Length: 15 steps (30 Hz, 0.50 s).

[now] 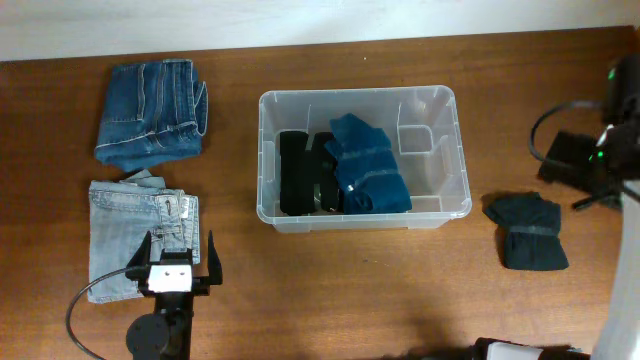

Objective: Pack container

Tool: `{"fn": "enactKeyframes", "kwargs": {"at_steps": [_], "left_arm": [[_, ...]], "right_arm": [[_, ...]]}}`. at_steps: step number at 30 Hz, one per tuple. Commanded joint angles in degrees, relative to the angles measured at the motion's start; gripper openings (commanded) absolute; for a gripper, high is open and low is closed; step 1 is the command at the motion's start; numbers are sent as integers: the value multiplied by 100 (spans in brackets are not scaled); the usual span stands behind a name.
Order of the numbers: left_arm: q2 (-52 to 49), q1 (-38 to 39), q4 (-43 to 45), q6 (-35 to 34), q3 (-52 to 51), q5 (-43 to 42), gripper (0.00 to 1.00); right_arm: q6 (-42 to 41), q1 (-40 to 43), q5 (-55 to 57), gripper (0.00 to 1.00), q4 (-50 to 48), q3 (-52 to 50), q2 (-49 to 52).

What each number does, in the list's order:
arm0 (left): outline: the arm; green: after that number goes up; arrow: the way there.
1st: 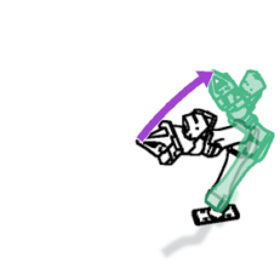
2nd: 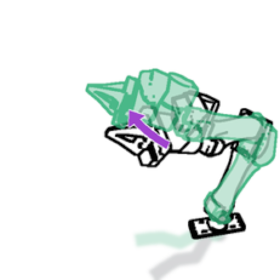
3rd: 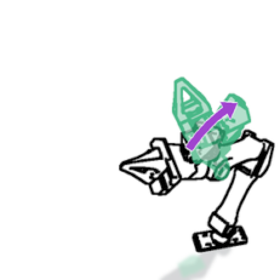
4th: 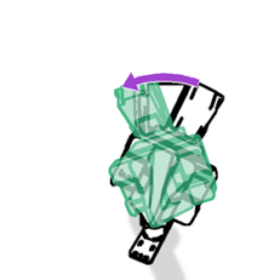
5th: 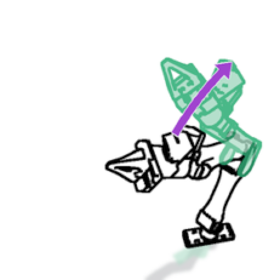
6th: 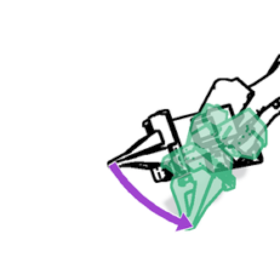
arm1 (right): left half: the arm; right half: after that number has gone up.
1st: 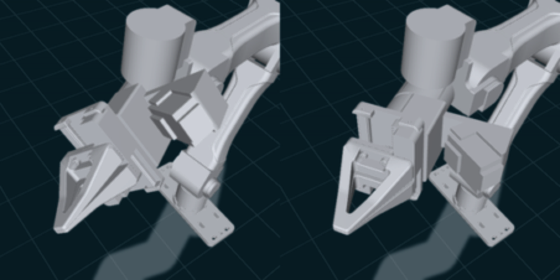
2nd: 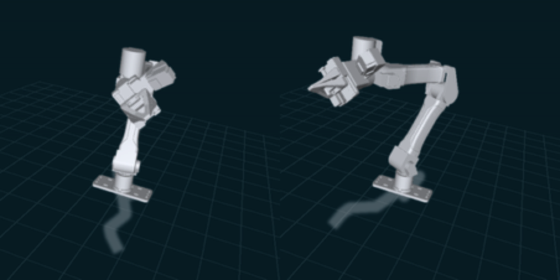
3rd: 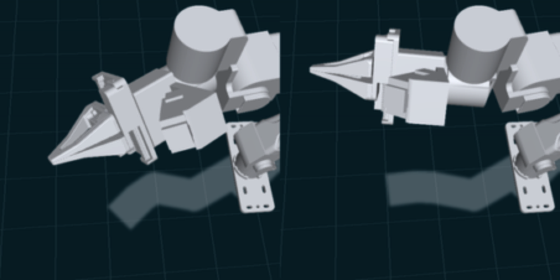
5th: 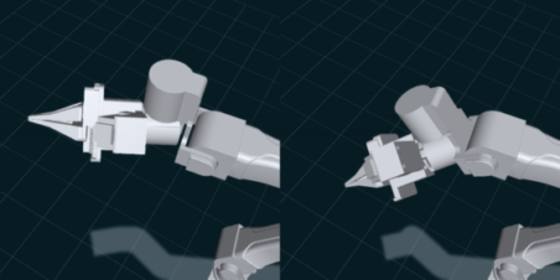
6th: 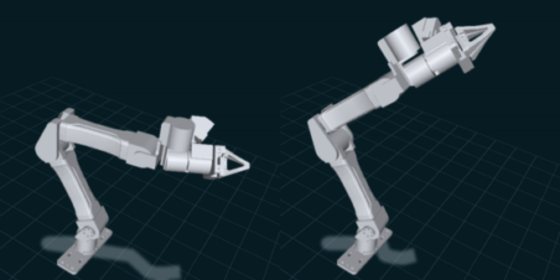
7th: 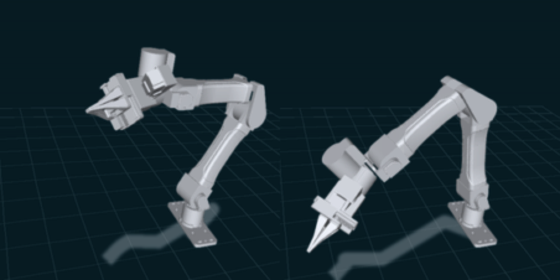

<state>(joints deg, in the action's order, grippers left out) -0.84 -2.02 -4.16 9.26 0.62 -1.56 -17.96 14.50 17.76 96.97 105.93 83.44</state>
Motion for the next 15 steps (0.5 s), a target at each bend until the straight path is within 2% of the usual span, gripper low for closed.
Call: {"fn": "enactKeyframes", "kwargs": {"at_steps": [1,6,8,10,15], "left_arm": [[55,-24,-42,72,-11,-63,99],[55,-24,-42,72,-11,-63,99],[55,-24,-42,72,-11,-63,99],[55,-24,-42,72,-11,-61,99],[55,-24,-42,70,-11,-63,99]], "right_arm": [[-50,249,4,99,-70,-774,42],[-94,573,-417,99,-787,-1937,46],[-90,697,-776,90,-1115,-2350,46],[-87,782,-1019,87,-1427,-2736,46],[-59,802,-1200,88,-2159,-3624,46]]}}
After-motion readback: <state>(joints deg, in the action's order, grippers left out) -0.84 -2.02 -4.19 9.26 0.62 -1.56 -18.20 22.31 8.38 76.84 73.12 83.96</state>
